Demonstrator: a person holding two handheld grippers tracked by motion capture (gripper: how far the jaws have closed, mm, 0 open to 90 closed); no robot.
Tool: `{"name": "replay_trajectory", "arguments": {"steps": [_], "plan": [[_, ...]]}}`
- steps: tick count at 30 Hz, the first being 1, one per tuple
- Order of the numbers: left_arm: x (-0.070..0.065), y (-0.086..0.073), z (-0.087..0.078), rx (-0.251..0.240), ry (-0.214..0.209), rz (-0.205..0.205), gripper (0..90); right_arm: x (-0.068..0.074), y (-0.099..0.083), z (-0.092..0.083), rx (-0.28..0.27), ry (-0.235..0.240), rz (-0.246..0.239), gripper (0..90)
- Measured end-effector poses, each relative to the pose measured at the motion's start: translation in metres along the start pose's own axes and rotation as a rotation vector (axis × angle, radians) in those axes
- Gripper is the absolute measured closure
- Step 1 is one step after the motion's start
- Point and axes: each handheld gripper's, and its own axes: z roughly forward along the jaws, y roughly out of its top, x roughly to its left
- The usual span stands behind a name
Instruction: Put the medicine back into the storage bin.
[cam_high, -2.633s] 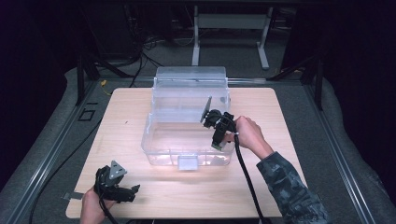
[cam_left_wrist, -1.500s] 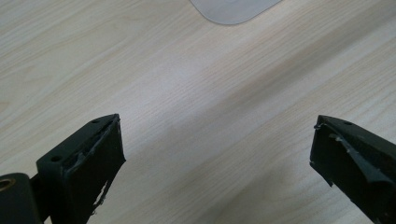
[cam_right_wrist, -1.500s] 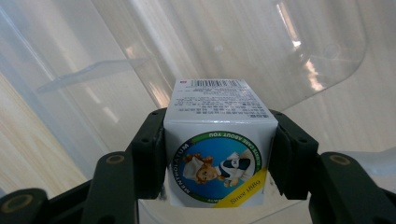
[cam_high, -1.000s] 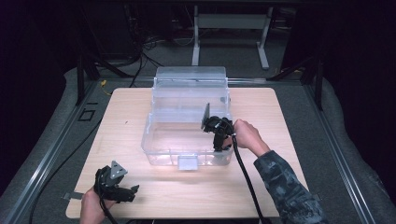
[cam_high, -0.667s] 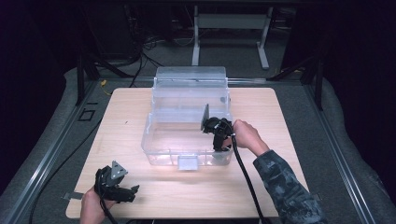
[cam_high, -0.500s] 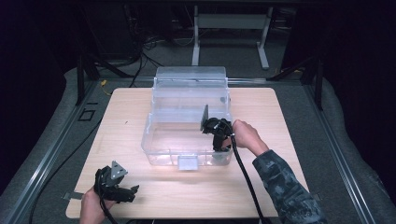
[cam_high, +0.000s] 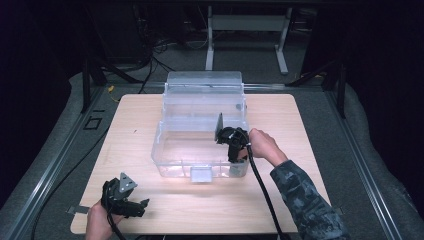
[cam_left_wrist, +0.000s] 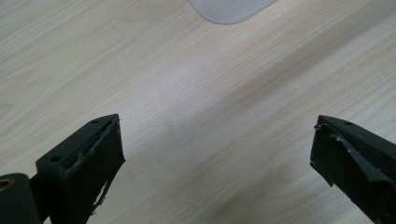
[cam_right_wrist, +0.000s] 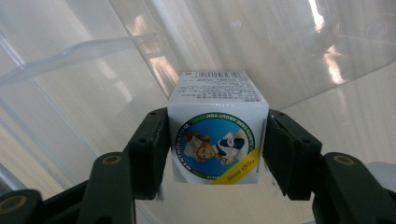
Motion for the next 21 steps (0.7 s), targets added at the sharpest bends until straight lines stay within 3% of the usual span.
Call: {"name": "replay_trajectory", "arguments": {"steps": [1,5,6,16,17,19,20,21], "plan": [[0.000,0.000,0.000,-0.002,0.000,-0.002,2.5,0.000,-0.001,0.001,-0.019,-0.007,0.003,42.1],[0.000,0.000,0.000,-0.001,-0.001,0.002,2.6,-0.001,-0.002,-0.001,-0.013,-0.042,0.021,34.2],[0.000,0.000,0.000,0.000,0.000,0.002,2.6,-0.002,-0.003,-0.002,-0.013,-0.018,0.027,32.1],[-0.001,0.000,0.000,-0.001,-0.004,0.000,2.5,-0.003,-0.017,-0.018,-0.176,-0.022,0.050,21.5],[-0.001,0.000,0.000,-0.003,-0.008,0.000,2.4,-0.002,-0.019,-0.021,-0.168,-0.048,0.052,19.9],[0.000,0.000,-0.001,-0.009,-0.014,-0.003,1.8,-0.002,-0.022,-0.023,-0.213,-0.025,0.058,17.5],[0.000,0.001,-0.001,-0.012,-0.015,-0.004,1.8,-0.002,-0.023,-0.026,-0.203,-0.057,0.055,16.6],[0.000,0.001,-0.001,-0.012,-0.015,-0.001,1.7,-0.002,-0.025,-0.027,-0.234,-0.038,0.056,15.4]]}}
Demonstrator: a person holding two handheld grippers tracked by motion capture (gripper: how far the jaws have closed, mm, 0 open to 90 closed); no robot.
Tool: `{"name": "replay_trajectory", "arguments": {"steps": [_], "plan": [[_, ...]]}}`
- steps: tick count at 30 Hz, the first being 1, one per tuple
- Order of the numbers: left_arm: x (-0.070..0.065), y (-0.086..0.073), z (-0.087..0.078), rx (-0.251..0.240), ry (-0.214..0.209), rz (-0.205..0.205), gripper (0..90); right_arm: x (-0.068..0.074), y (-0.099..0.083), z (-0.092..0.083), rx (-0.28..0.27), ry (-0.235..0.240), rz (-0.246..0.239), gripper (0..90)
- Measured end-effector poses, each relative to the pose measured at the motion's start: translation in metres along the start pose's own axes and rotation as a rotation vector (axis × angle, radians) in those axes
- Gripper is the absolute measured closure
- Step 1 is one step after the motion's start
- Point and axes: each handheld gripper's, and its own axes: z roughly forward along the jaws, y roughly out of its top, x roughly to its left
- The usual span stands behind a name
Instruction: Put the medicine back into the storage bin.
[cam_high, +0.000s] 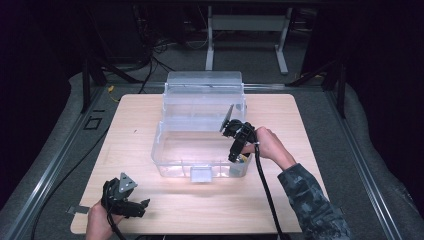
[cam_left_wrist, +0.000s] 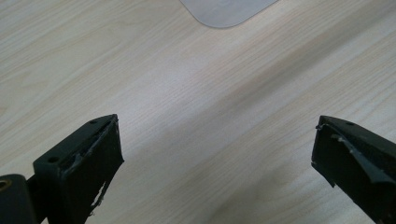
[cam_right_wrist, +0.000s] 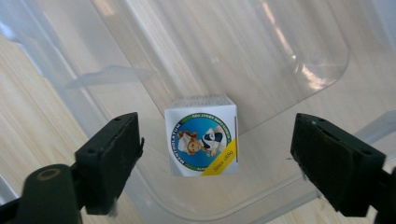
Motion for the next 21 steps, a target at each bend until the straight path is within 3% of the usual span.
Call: {"name": "replay_trajectory", "arguments": {"steps": [7,8,9,11,12,13,21], "plan": [[0.000,0.000,-0.001,-0.006,-0.005,-0.007,1.1,0.000,-0.011,-0.016,-0.108,0.029,0.024,13.1],[0.000,0.000,0.000,-0.006,-0.005,-0.009,1.1,-0.001,-0.013,-0.015,-0.169,0.075,0.036,12.5],[0.001,0.000,-0.001,-0.007,-0.005,-0.007,1.0,0.000,-0.014,-0.021,-0.136,0.026,0.029,12.3],[0.001,0.001,-0.001,-0.007,-0.006,-0.008,0.8,0.001,-0.019,-0.028,-0.176,0.021,0.033,11.5],[0.001,0.001,-0.002,-0.007,-0.006,-0.007,0.7,0.001,-0.022,-0.030,-0.187,0.021,0.033,11.3],[0.001,0.001,-0.002,-0.009,-0.005,-0.013,0.6,0.001,-0.025,-0.029,-0.254,0.067,0.045,11.0],[0.003,0.008,-0.009,-0.063,-0.044,-0.026,0.2,0.013,-0.043,-0.036,-0.347,0.065,0.057,9.8]]}}
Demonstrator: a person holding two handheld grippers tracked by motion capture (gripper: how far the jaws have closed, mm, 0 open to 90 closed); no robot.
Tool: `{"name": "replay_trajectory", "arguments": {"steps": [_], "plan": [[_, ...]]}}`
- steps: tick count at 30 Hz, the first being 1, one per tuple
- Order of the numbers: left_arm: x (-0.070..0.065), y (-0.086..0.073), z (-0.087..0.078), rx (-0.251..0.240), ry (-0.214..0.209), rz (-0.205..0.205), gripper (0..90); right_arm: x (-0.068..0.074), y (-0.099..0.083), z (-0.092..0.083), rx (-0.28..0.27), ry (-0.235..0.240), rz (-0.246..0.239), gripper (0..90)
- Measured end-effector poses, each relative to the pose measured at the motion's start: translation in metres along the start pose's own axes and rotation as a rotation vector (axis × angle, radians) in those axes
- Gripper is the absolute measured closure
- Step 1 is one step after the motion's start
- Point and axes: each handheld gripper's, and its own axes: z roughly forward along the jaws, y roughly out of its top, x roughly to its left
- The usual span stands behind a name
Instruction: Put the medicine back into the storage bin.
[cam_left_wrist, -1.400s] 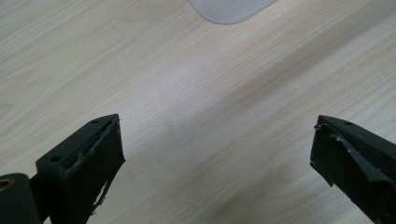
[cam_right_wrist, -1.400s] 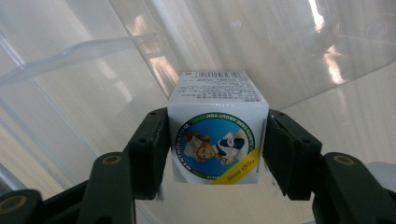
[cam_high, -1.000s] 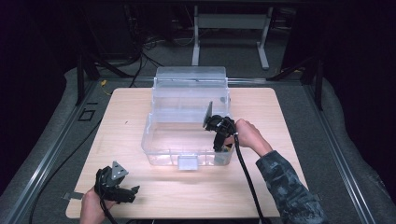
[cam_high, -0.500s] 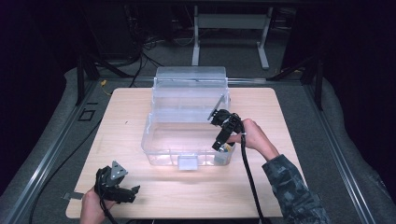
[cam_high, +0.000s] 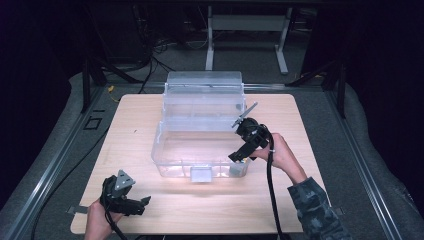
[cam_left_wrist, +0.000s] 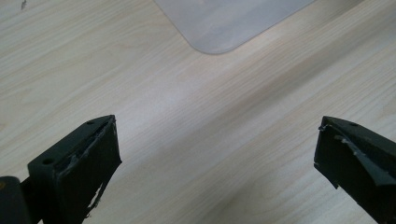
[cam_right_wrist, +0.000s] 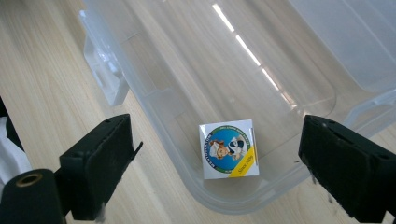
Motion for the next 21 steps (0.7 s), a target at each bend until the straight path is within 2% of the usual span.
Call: {"name": "replay_trajectory", "arguments": {"steps": [2,5,10,12,14,17,18,21], "plan": [[0.000,0.003,-0.001,-0.001,-0.006,0.010,0.2,0.004,-0.005,0.000,-0.015,-0.003,-0.005,10.2],[-0.002,0.010,0.000,0.004,-0.024,0.040,0.1,0.008,-0.013,0.001,-0.046,0.015,-0.040,11.9],[-0.005,0.023,-0.002,-0.021,-0.040,0.055,0.1,0.014,-0.025,0.004,-0.093,0.010,-0.034,12.3],[-0.005,0.028,-0.004,-0.046,-0.063,0.063,0.1,0.016,-0.029,0.004,-0.113,0.019,-0.022,12.1],[-0.006,0.033,-0.005,-0.056,-0.072,0.073,0.1,0.018,-0.033,0.005,-0.128,0.006,-0.024,11.7],[-0.005,0.041,-0.004,-0.071,-0.082,0.078,0.1,0.021,-0.037,0.007,-0.146,0.012,-0.025,11.6],[-0.004,0.045,-0.004,-0.078,-0.082,0.075,0.1,0.023,-0.037,0.006,-0.130,-0.012,-0.032,11.4],[-0.002,0.055,-0.004,-0.085,-0.078,0.074,0.1,0.025,-0.038,0.000,-0.150,-0.022,-0.025,12.0]]}}
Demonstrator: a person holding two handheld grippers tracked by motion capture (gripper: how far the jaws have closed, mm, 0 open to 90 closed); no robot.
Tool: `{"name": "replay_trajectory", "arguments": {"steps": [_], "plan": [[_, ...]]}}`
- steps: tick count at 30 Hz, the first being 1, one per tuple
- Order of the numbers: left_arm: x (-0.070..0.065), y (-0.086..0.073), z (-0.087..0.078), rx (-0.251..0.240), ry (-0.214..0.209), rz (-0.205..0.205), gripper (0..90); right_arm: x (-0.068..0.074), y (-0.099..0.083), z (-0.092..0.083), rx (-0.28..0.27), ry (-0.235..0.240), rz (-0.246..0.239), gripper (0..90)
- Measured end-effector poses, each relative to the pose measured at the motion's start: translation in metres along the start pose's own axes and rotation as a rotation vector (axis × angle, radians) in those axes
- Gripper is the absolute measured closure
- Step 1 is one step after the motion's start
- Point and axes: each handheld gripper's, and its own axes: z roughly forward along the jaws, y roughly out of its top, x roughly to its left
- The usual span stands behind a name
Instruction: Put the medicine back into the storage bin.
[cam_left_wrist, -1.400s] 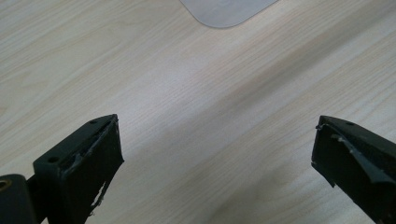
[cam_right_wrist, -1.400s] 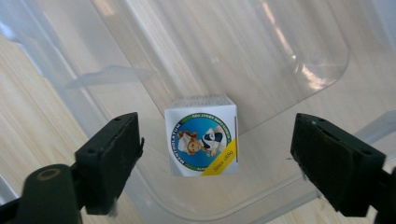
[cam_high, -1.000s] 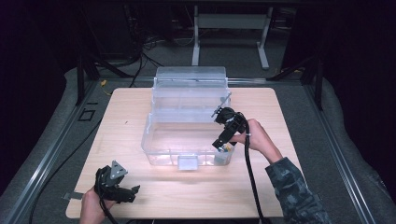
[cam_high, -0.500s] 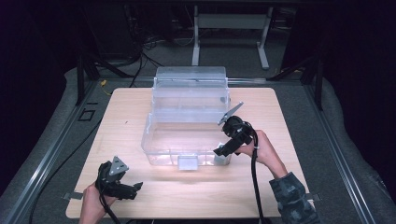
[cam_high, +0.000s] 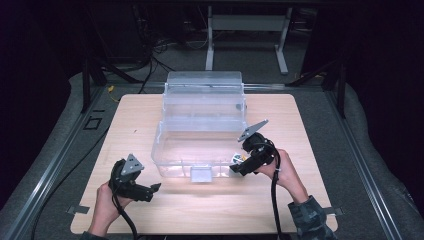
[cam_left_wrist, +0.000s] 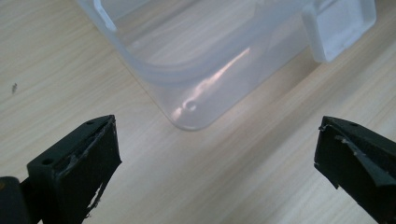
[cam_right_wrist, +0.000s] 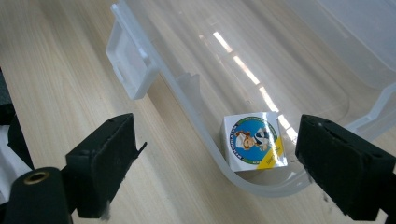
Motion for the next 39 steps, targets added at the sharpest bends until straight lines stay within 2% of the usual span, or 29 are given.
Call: {"name": "replay_trajectory", "arguments": {"steps": [8,14,28,31,37,39], "plan": [[0.013,0.041,-0.003,-0.025,0.016,0.029,0.1,0.002,-0.002,-0.008,-0.034,-0.009,0.005,13.2],[0.023,0.071,-0.001,-0.021,-0.005,0.050,0.2,0.002,-0.004,-0.008,-0.035,-0.013,0.013,13.8],[0.051,0.123,0.016,-0.030,-0.045,0.025,0.3,0.003,-0.006,-0.004,-0.046,0.009,0.019,15.2],[0.059,0.134,0.020,-0.042,-0.074,0.007,0.3,0.003,-0.006,-0.004,-0.044,0.007,0.009,16.4],[0.067,0.153,0.025,-0.046,-0.073,0.002,0.4,0.002,-0.006,-0.003,-0.023,0.008,0.001,16.6],[0.069,0.159,0.027,-0.042,-0.073,0.006,0.6,0.003,-0.007,-0.001,-0.041,0.006,0.006,16.9]]}}
